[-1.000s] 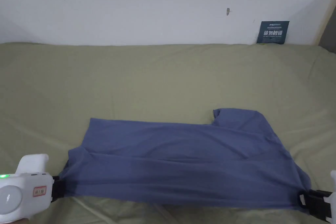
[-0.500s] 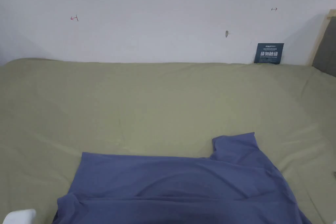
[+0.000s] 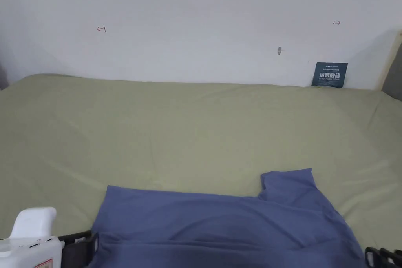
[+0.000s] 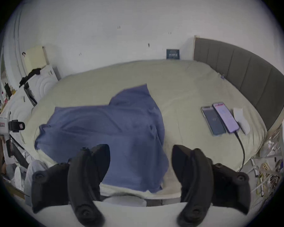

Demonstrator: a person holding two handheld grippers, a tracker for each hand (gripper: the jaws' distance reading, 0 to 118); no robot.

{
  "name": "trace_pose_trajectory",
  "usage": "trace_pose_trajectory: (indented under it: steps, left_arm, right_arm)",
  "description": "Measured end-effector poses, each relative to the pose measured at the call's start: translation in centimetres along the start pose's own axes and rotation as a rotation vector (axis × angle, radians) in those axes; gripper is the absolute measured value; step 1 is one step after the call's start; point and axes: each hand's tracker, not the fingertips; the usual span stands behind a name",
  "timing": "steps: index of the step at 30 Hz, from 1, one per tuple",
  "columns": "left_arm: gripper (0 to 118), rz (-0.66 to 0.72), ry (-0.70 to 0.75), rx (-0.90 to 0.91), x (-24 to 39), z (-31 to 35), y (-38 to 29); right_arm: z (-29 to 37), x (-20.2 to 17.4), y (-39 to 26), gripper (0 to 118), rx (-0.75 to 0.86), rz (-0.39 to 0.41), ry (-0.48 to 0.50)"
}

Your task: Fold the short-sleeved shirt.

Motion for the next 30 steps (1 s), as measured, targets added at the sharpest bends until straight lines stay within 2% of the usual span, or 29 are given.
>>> trace_pose_trajectory:
  steps: [1, 2, 3, 4, 9, 17, 18, 19, 20, 21, 22, 28, 29, 30]
  left_arm:
    - [61, -0.011, 0.006, 0.018, 0.5, -0.3, 0.2]
    - [15, -0.004, -0.002, 0.014, 0.9, -1.1, 0.6]
    - [0, -0.002, -0.005, 0.026, 1.1, -1.4, 0.9]
    - [0, 0.005, -0.022, 0.013, 1.3, -2.1, 1.5]
    - [0, -0.007, 0.003, -0.002, 1.9, -7.0, 4.3]
    - [0, -0.007, 0.065, -0.129, 1.1, -18.6, 9.2]
    - [3, -0.005, 0.065, -0.150, 1.0, -19.9, 9.6]
    - [22, -0.011, 0.076, -0.173, 0.8, -21.4, 10.1]
    - [62, -0.017, 0.094, -0.203, 0.7, -22.3, 10.3]
    - [109, -0.007, 0.099, -0.244, 0.6, -23.5, 10.4]
    - [118, 0.004, 0.101, -0.288, 0.3, -24.8, 10.4]
    - [118, -0.002, 0.087, -0.318, 0.3, -26.6, 9.9]
    - [113, -0.003, 0.083, -0.313, 0.4, -26.2, 9.7]
    - [93, -0.022, 0.101, -0.293, 0.7, -25.8, 9.6]
  right_arm:
    - [-0.4, -0.3, 0.2, 21, 0.032, 0.015, -0.025]
    - [-0.5, -0.5, 0.6, 1, 0.087, 0.004, -0.084]
    - [-0.9, -0.7, 0.9, 1, 0.038, 0.004, -0.026]
    - [-1.7, -0.6, 1.3, 1, 0.026, -0.019, 0.009]
    - [-4.3, -0.8, 2.4, 1, 0.017, -0.009, -0.001]
    - [-10.3, 0.2, 3.7, 1, -0.054, -0.017, -0.027]
    - [-11.0, 0.3, 3.8, 1, -0.063, -0.014, -0.029]
    - [-11.8, 0.5, 3.8, 1, -0.073, -0.013, -0.033]
    - [-12.3, 0.7, 3.8, 1, -0.082, -0.015, -0.034]
    - [-12.9, 0.8, 3.9, 1, -0.092, -0.017, -0.034]
    - [-13.5, 1.0, 3.9, 1, -0.100, -0.018, -0.035]
    - [-15.1, 1.4, 3.8, 1, -0.138, -0.014, -0.040]
    - [-15.4, 1.5, 3.8, 1, -0.144, -0.015, -0.044]
    - [-15.7, 1.7, 3.8, 1, -0.153, -0.016, -0.045]
